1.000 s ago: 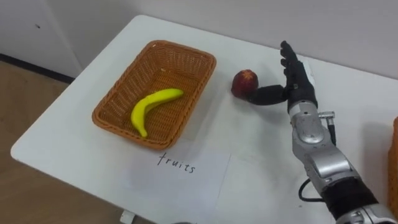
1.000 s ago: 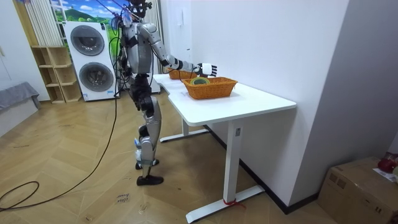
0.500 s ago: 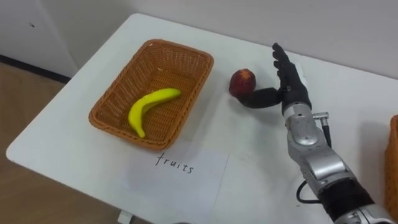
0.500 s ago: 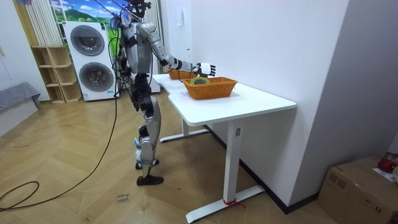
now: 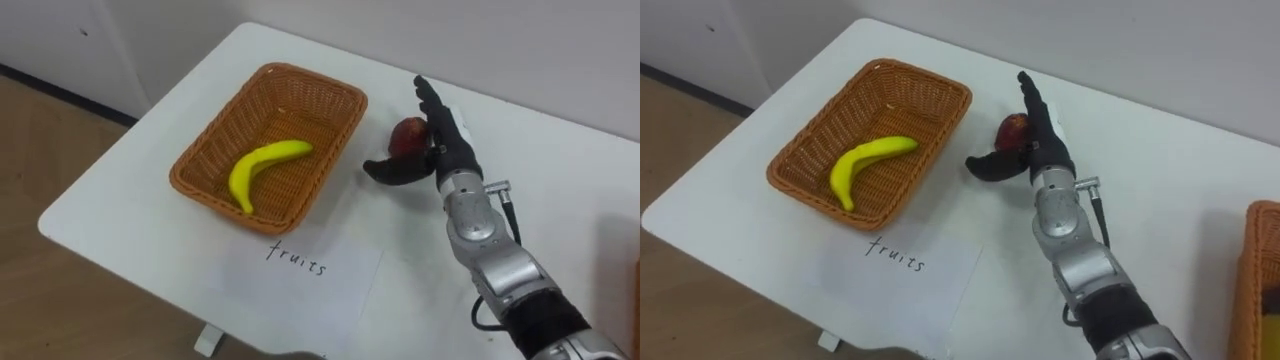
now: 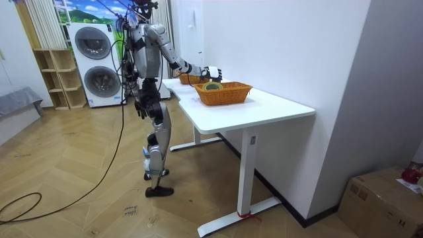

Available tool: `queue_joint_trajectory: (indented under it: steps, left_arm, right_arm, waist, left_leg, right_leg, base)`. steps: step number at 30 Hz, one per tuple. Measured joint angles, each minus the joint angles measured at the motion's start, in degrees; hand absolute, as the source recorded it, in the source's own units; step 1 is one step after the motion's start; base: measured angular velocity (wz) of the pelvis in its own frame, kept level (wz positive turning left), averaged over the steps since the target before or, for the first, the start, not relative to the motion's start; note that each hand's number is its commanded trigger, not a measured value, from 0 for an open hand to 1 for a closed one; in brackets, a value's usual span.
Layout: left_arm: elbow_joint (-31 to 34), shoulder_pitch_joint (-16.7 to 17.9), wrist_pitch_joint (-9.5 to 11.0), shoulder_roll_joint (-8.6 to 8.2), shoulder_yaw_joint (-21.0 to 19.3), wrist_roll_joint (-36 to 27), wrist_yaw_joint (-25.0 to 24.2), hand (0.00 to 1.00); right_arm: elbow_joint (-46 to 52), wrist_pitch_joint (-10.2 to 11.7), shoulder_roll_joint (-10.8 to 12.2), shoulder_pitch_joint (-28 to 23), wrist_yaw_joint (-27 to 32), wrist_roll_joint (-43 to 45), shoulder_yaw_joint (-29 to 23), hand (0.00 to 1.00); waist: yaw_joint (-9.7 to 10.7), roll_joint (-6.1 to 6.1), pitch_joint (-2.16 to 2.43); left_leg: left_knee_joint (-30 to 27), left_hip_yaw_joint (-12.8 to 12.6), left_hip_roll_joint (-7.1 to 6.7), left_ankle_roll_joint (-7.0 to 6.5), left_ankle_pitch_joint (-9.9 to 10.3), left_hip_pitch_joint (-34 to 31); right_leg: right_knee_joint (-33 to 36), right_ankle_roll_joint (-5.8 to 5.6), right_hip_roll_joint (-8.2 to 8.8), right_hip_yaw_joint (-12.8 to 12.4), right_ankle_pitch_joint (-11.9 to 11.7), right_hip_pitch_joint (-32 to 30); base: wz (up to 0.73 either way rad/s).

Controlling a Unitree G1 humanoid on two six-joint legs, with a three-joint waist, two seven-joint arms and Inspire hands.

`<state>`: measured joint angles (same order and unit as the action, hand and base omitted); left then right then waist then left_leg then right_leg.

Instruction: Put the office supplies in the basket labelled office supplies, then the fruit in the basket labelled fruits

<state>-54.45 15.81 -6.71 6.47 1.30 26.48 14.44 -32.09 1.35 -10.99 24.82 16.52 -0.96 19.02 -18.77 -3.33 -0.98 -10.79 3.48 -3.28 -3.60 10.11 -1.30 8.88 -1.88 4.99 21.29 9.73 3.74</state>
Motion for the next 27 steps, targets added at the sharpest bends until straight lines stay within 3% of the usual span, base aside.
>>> queue_joint_trajectory:
  steps: [7,27]
  left_arm:
    - [0.7,-0.1,-0.3,0.11,0.0,0.0,0.1,0.00]
    - [0.8,0.3,-0.3,1.11,0.0,0.0,1.1,0.00]
  right_arm:
    - [0.1,0.0,-0.1,1.0,0.3,1.8,2.2,0.00]
    - [-1.0,-0.1,-0.5,1.0,-0.4,1.8,2.3,0.00]
  waist:
    - [-0.5,-0.04,0.03]
    - [-0.4,-0.04,0.00]
  left_leg:
    - [0.1,0.0,0.01,0.00,0.0,-0.1]
    - [0.0,0.4,-0.04,0.00,0.0,-0.1]
  right_leg:
    - [-0.2,0.00,-0.04,0.1,0.0,-0.3]
    - [-0.1,-0.01,0.02,0.8,0.0,0.2]
  base:
    - [0.00]
    - [0.00]
